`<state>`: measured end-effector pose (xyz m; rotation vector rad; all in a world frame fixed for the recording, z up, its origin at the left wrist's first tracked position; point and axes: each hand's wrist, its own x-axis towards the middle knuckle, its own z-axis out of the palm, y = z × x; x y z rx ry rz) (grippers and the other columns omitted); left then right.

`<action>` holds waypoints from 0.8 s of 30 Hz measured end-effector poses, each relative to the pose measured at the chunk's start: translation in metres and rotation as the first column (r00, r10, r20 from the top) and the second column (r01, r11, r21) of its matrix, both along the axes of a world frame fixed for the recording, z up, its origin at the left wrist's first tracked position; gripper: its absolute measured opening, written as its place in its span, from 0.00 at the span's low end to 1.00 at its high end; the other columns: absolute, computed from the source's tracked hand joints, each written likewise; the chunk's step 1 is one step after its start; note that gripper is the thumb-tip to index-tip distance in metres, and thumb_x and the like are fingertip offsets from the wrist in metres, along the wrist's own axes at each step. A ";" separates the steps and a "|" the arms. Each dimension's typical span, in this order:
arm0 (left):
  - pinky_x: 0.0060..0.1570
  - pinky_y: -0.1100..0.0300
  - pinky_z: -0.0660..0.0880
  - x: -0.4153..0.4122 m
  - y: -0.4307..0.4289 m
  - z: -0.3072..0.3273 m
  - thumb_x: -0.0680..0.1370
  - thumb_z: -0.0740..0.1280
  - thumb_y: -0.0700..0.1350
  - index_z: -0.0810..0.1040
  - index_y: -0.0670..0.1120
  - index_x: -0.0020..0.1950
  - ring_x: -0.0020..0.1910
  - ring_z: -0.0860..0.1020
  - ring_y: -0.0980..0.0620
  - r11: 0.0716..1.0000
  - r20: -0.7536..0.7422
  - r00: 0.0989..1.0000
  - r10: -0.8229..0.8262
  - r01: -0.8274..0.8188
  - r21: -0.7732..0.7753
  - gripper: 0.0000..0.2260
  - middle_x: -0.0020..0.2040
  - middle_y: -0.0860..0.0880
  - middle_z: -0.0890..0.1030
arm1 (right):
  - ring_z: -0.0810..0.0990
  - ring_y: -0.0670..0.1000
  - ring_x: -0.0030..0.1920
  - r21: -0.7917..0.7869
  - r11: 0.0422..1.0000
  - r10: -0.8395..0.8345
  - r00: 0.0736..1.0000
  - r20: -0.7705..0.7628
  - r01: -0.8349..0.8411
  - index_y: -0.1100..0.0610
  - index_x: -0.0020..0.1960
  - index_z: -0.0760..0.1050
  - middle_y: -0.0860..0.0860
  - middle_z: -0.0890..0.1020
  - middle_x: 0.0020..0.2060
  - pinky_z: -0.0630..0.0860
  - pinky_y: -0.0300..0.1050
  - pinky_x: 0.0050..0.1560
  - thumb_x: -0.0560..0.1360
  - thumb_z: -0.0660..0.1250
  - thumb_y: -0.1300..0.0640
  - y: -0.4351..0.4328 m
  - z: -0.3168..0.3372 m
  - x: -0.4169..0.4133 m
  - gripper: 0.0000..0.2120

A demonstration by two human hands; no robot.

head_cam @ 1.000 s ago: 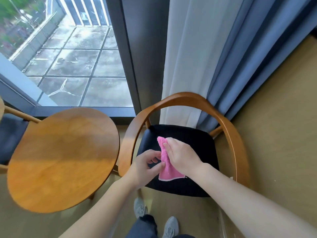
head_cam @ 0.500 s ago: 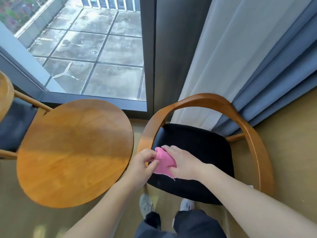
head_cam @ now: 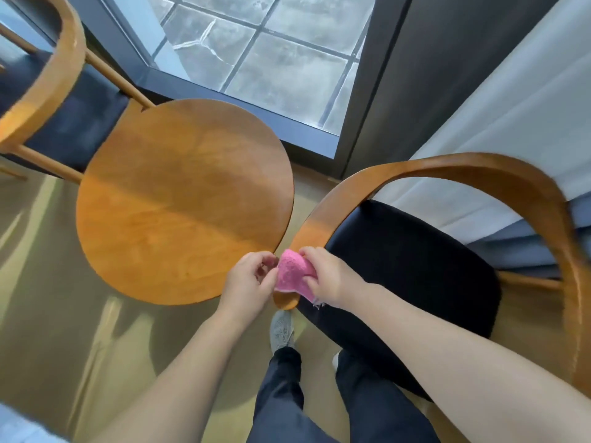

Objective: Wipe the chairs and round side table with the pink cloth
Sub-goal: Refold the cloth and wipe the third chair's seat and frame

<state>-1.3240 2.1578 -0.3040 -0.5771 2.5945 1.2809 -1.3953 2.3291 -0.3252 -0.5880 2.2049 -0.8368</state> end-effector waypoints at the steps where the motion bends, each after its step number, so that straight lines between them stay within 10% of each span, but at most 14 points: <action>1: 0.41 0.68 0.71 0.000 0.000 -0.004 0.76 0.67 0.41 0.77 0.53 0.50 0.41 0.75 0.59 1.000 -0.001 1.000 0.024 -0.024 -0.017 0.07 0.46 0.56 0.76 | 0.78 0.52 0.51 0.043 0.999 0.029 0.997 -0.064 -0.027 0.54 0.68 0.65 0.52 0.73 0.57 0.73 0.41 0.46 0.78 0.64 0.58 -0.001 -0.006 -0.002 0.19; 8: 0.42 0.69 0.70 0.015 -0.005 -0.018 0.77 0.65 0.37 0.80 0.47 0.52 0.41 0.75 0.61 0.995 -0.016 0.999 0.043 -0.045 -0.090 0.08 0.45 0.59 0.75 | 0.75 0.62 0.57 0.218 0.936 0.349 0.812 -0.468 -0.276 0.58 0.72 0.56 0.62 0.71 0.62 0.77 0.52 0.52 0.66 0.78 0.57 0.000 -0.039 -0.007 0.43; 13: 0.42 0.72 0.69 0.025 -0.015 -0.023 0.76 0.65 0.36 0.80 0.46 0.50 0.41 0.75 0.61 0.990 -0.023 0.998 0.053 -0.056 -0.129 0.08 0.44 0.59 0.76 | 0.67 0.61 0.72 0.288 0.790 0.580 0.510 -0.635 -0.541 0.60 0.70 0.71 0.59 0.71 0.70 0.59 0.59 0.73 0.76 0.68 0.55 -0.007 -0.057 -0.008 0.24; 18: 0.43 0.74 0.69 0.034 -0.026 -0.031 0.76 0.64 0.35 0.81 0.46 0.50 0.44 0.75 0.61 0.988 -0.023 0.997 0.075 -0.077 -0.133 0.09 0.45 0.58 0.77 | 0.65 0.60 0.74 0.398 0.753 0.657 0.562 -0.503 -0.524 0.58 0.73 0.68 0.58 0.70 0.71 0.55 0.59 0.74 0.83 0.42 0.44 -0.013 -0.066 -0.032 0.29; 24: 0.45 0.68 0.72 0.043 -0.034 -0.044 0.75 0.65 0.34 0.81 0.45 0.49 0.44 0.76 0.57 0.982 -0.030 0.996 0.088 -0.091 -0.163 0.09 0.45 0.56 0.78 | 0.62 0.59 0.75 0.371 0.678 0.696 0.390 -0.603 -0.635 0.65 0.70 0.70 0.61 0.66 0.73 0.51 0.57 0.76 0.82 0.50 0.46 -0.032 -0.084 -0.008 0.28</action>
